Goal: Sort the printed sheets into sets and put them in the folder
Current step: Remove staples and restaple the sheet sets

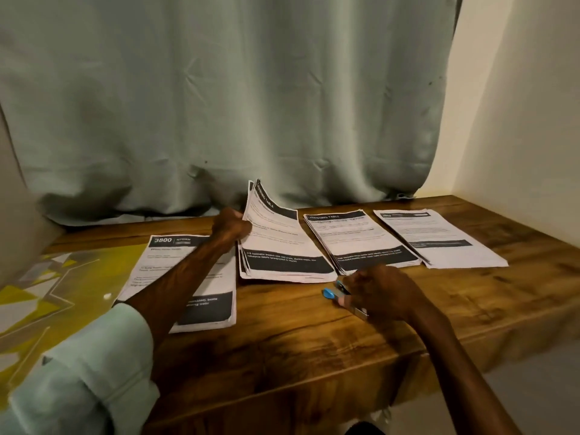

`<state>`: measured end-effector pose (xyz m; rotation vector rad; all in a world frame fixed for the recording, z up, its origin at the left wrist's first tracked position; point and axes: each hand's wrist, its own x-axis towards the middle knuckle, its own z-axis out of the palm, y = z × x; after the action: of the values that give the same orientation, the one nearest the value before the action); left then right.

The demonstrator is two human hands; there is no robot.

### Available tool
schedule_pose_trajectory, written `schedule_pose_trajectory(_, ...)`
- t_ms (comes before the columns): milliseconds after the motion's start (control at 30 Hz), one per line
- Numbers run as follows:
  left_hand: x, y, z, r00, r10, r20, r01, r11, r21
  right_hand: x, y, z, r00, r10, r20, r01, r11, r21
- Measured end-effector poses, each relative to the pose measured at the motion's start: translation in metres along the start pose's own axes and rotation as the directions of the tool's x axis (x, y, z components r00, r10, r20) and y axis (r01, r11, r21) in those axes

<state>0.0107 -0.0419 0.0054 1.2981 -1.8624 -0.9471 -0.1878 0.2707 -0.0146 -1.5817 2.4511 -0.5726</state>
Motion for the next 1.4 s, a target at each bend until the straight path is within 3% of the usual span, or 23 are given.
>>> schedule_pose_trajectory(133, -0.014, 0.014, -0.011, 0.998, 0.014, -0.066, -0.017, 0.999, -0.048, -0.02, 0.004, 0.014, 0.995, -0.021, -0.094, 0.022, 1.0, 0.013)
schedule_pose_trajectory(267, -0.037, 0.027, -0.025, 0.994, 0.058, -0.09, -0.068, 0.992, -0.104, -0.025, 0.019, 0.017, 0.984, 0.055, -0.17, -0.046, 0.997, 0.057)
schedule_pose_trajectory(533, -0.076, 0.041, -0.055, 0.989, 0.063, -0.134, -0.091, 0.973, -0.211, -0.028, 0.08, -0.018, 0.932, 0.191, -0.307, -0.219, 0.974, -0.062)
schedule_pose_trajectory(700, -0.085, 0.043, -0.063, 0.987, 0.044, -0.153, -0.087, 0.954, -0.288, -0.021, 0.073, -0.02, 0.916, 0.233, -0.327, -0.279, 0.955, -0.099)
schedule_pose_trajectory(767, -0.088, 0.042, -0.062, 0.989, 0.046, -0.142, -0.09, 0.942, -0.324, -0.019, 0.05, -0.013, 0.911, 0.088, -0.403, -0.115, 0.992, -0.043)
schedule_pose_trajectory(833, -0.09, 0.04, -0.058, 0.99, 0.053, -0.128, -0.097, 0.924, -0.371, -0.019, 0.015, 0.001, 0.872, 0.039, -0.488, 0.065, 0.979, 0.195)
schedule_pose_trajectory(867, -0.091, 0.039, -0.056, 0.991, 0.055, -0.123, -0.099, 0.915, -0.392, -0.02, -0.006, 0.007, 0.883, 0.096, -0.459, 0.073, 0.938, 0.339)
schedule_pose_trajectory(933, -0.092, 0.035, -0.052, 0.992, 0.05, -0.118, -0.096, 0.902, -0.422, -0.017, -0.042, 0.015, 0.948, 0.23, -0.22, -0.035, 0.763, 0.645)
schedule_pose_trajectory(1000, -0.093, 0.032, -0.051, 0.991, 0.051, -0.127, -0.103, 0.886, -0.452, -0.009, -0.069, 0.018, 0.958, 0.258, 0.122, -0.224, 0.414, 0.883)
schedule_pose_trajectory(1033, -0.093, 0.031, -0.051, 0.99, 0.052, -0.133, -0.109, 0.877, -0.468, -0.005, -0.076, 0.019, 0.95, 0.228, 0.213, -0.272, 0.271, 0.924)
schedule_pose_trajectory(1100, -0.092, 0.03, -0.054, 0.987, 0.051, -0.154, -0.122, 0.86, -0.496, 0.006, -0.084, 0.023, 0.948, 0.231, 0.22, -0.254, 0.129, 0.959)
schedule_pose_trajectory(1233, -0.082, 0.028, -0.062, 0.977, 0.053, -0.208, -0.158, 0.831, -0.533, 0.028, -0.089, 0.03, 0.945, 0.214, 0.248, -0.251, -0.013, 0.968)
schedule_pose_trajectory(1333, -0.076, 0.028, -0.058, 0.975, 0.04, -0.218, -0.164, 0.793, -0.586, 0.039, -0.098, 0.03, 0.95, 0.104, 0.294, -0.262, -0.242, 0.934)
schedule_pose_trajectory(1400, -0.076, 0.029, -0.048, 0.976, 0.022, -0.218, -0.158, 0.76, -0.63, 0.047, -0.106, 0.031, 0.957, 0.123, 0.264, -0.208, -0.345, 0.915)
